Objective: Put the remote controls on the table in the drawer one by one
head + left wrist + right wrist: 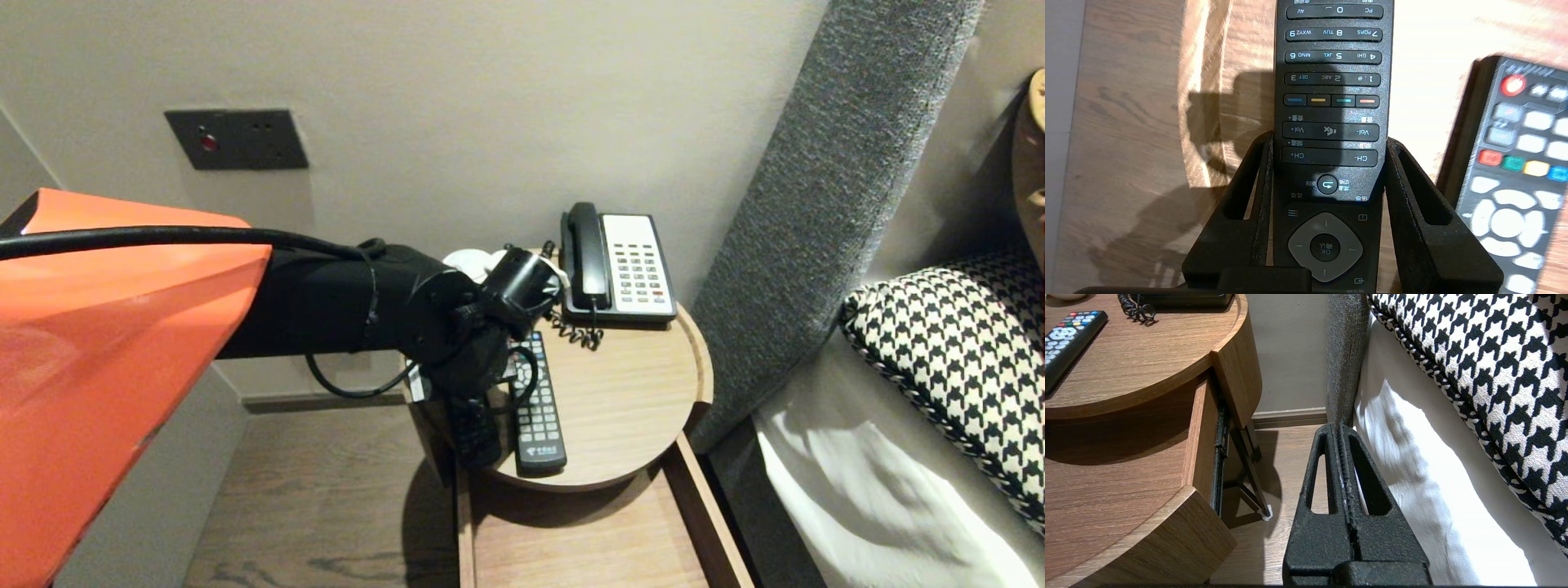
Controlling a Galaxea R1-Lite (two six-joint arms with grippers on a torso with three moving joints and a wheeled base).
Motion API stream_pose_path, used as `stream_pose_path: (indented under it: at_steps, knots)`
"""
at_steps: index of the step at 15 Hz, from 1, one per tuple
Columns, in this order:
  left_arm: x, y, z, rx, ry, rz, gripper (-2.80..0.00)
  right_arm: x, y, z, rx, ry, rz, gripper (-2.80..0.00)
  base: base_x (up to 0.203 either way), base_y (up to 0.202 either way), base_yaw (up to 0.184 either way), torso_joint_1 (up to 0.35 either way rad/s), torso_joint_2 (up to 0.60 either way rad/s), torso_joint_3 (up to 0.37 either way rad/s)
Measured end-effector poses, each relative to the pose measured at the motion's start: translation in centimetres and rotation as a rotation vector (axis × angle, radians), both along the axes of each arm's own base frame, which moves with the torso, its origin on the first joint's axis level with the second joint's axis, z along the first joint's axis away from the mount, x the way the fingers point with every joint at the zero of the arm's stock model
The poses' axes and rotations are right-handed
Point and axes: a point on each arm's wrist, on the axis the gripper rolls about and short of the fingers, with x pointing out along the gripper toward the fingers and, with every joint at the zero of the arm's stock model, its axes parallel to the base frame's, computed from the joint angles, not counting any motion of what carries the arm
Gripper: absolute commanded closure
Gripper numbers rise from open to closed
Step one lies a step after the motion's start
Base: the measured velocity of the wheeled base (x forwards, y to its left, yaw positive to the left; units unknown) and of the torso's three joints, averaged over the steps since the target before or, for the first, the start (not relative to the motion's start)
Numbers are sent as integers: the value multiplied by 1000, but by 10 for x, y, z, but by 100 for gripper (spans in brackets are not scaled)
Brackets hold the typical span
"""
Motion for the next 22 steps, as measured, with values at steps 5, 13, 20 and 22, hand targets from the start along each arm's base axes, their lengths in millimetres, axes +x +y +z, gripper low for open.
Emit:
stream_pose_path:
  at_steps: [5,13,20,22]
  knots:
    - [-9,9,24,-21,-26,-8,0,0,0,0,0,0,1,0,0,0,0,0,0,0]
    - [-73,41,90,-123,87,-182,0,0,0,0,0,0,1,0,0,0,0,0,0,0]
    - [-111,45,96,-170,242,-370,0,0,0,0,0,0,1,0,0,0,0,0,0,0]
    - [-120,36,90,-146,233,-466,0,0,0,0,0,0,0,0,0,0,0,0,0,0]
